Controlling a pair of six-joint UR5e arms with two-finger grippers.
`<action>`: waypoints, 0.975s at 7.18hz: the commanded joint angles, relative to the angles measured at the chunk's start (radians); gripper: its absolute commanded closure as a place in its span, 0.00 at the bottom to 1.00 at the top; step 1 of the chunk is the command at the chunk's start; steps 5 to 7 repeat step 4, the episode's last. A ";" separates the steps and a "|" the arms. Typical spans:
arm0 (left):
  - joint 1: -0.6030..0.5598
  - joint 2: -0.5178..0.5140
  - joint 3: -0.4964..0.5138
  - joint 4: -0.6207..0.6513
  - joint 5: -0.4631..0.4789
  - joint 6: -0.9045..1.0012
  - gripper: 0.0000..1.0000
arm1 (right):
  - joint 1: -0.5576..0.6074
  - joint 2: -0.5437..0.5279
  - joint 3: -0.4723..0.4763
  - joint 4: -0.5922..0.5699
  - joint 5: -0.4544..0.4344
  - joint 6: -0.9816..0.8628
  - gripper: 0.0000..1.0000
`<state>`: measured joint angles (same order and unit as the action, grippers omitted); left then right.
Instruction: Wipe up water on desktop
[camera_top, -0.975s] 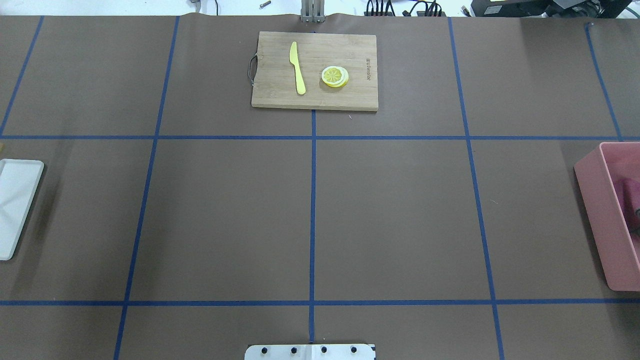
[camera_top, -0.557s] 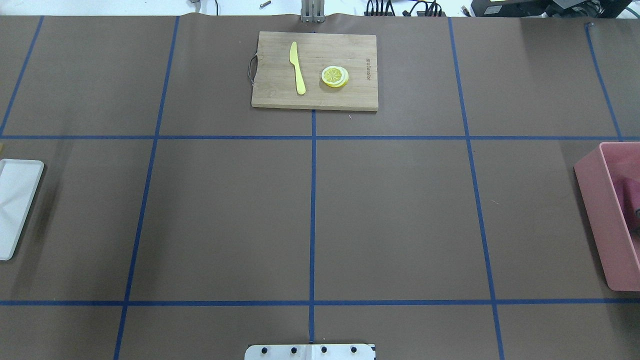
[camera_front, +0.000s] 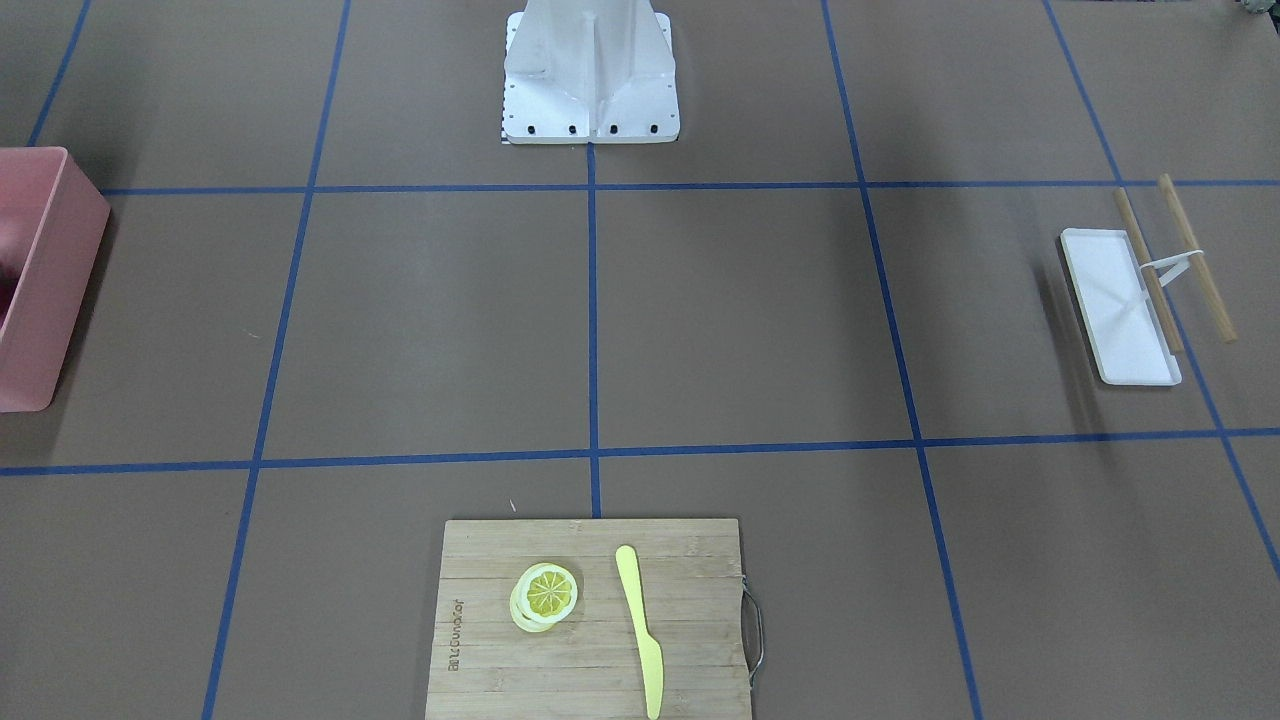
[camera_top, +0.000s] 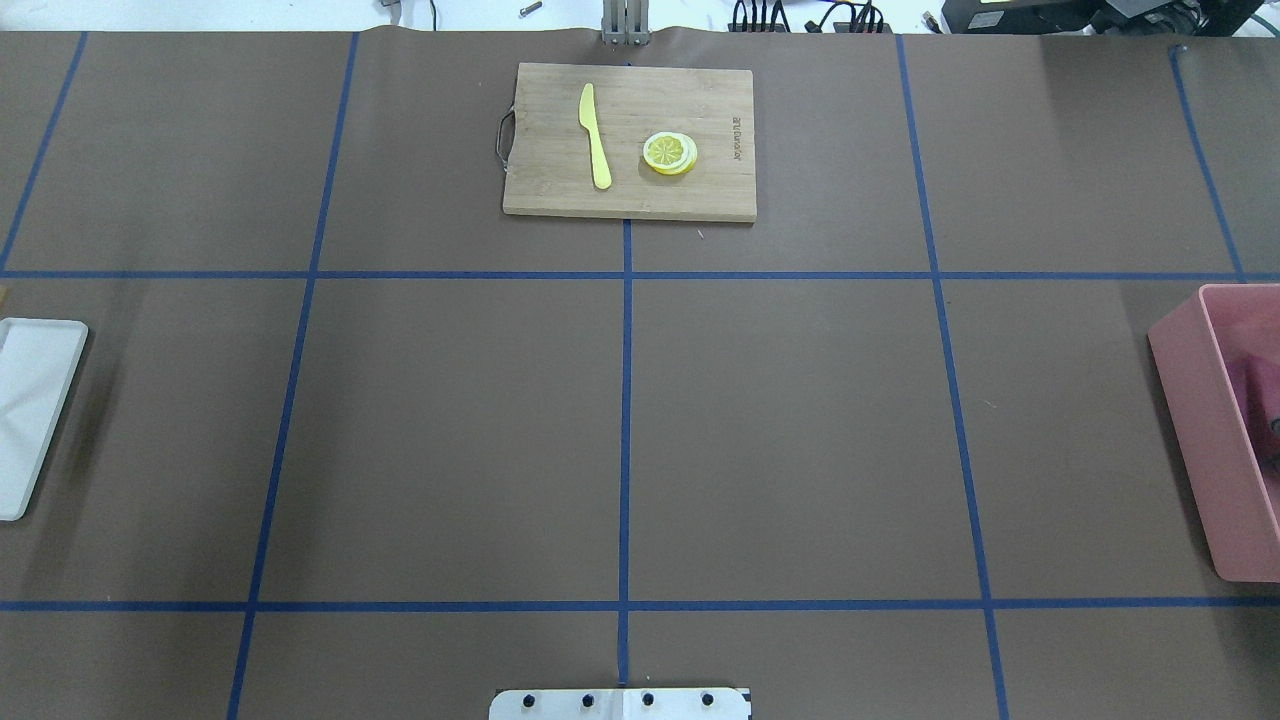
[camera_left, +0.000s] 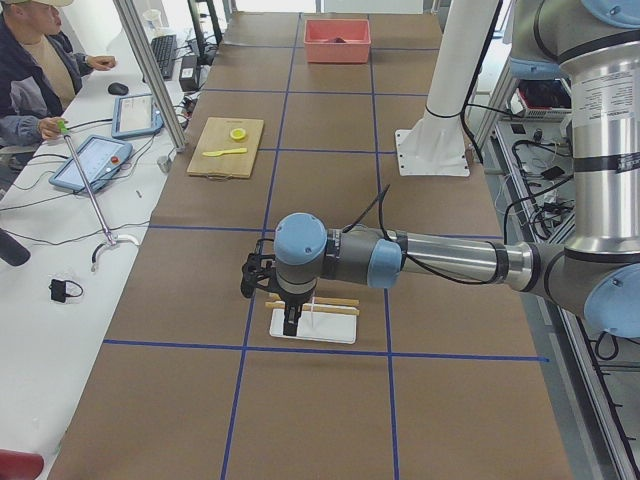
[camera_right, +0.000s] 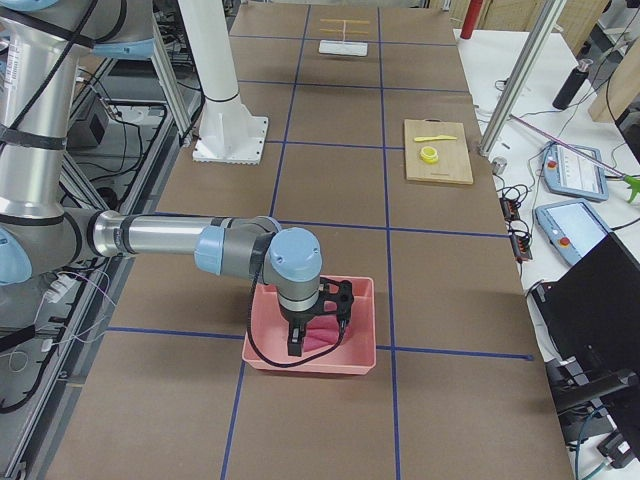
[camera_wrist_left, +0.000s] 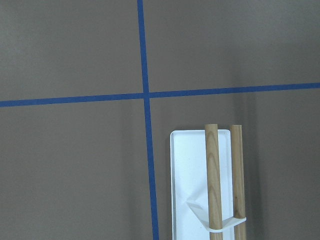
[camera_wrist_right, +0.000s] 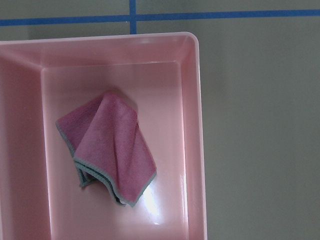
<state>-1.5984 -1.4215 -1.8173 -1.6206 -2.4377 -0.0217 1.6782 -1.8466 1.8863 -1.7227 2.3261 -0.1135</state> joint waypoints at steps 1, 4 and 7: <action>0.001 0.001 0.001 0.002 -0.003 0.000 0.02 | 0.000 0.000 -0.003 0.000 -0.001 0.000 0.00; 0.000 0.001 0.000 -0.005 0.003 0.009 0.02 | 0.000 0.004 -0.001 0.002 0.001 0.000 0.00; 0.000 0.001 0.000 -0.005 0.003 0.009 0.02 | 0.000 0.004 -0.001 0.002 0.001 0.000 0.00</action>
